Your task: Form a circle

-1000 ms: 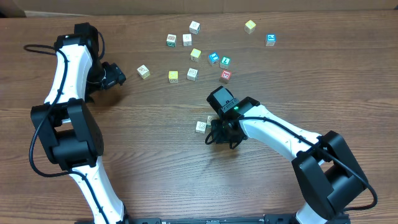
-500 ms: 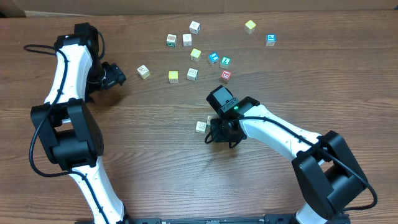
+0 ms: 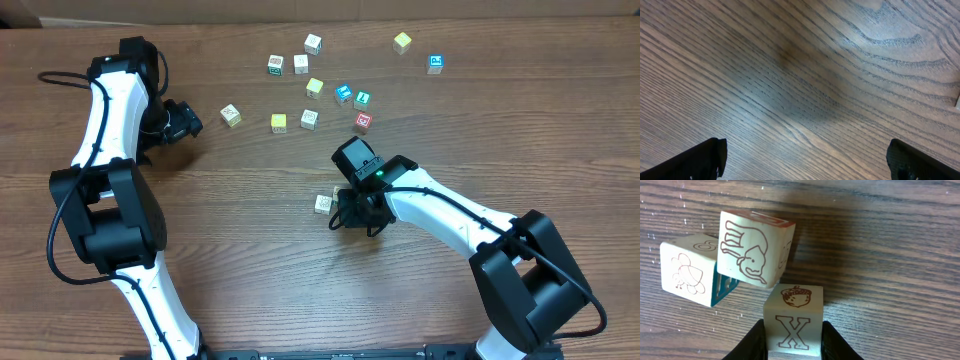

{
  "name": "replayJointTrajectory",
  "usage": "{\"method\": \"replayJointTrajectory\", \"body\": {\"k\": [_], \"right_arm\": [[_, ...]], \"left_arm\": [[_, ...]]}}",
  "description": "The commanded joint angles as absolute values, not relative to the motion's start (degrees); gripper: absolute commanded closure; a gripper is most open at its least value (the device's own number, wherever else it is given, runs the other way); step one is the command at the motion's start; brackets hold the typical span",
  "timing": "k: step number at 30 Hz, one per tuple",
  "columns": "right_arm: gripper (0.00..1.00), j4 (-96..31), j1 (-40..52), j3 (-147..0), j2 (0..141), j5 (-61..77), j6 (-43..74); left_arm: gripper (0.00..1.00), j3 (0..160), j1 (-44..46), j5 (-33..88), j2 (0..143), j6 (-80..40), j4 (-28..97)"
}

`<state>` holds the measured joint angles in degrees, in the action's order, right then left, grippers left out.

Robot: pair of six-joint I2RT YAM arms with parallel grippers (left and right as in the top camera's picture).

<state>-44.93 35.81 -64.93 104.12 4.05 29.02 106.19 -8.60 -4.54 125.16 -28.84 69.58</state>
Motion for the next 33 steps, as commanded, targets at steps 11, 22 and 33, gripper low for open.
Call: {"method": "replayJointTrajectory", "body": {"k": [11, 22, 33], "right_arm": [[0.73, -45.28, 33.58, -66.85, 104.27, 6.37, 31.79], [0.72, -45.50, 33.69, -66.85, 104.27, 7.01, 33.04], [0.72, -45.21, 33.74, -66.85, 104.27, 7.66, 32.56]], "left_arm": [[0.01, 105.97, -8.23, -4.45, 125.89, -30.02, 69.56], [0.00, 105.97, -8.23, -4.45, 125.89, -30.02, 69.56], [0.00, 105.97, -8.23, -4.45, 125.89, -30.02, 69.56]]}}
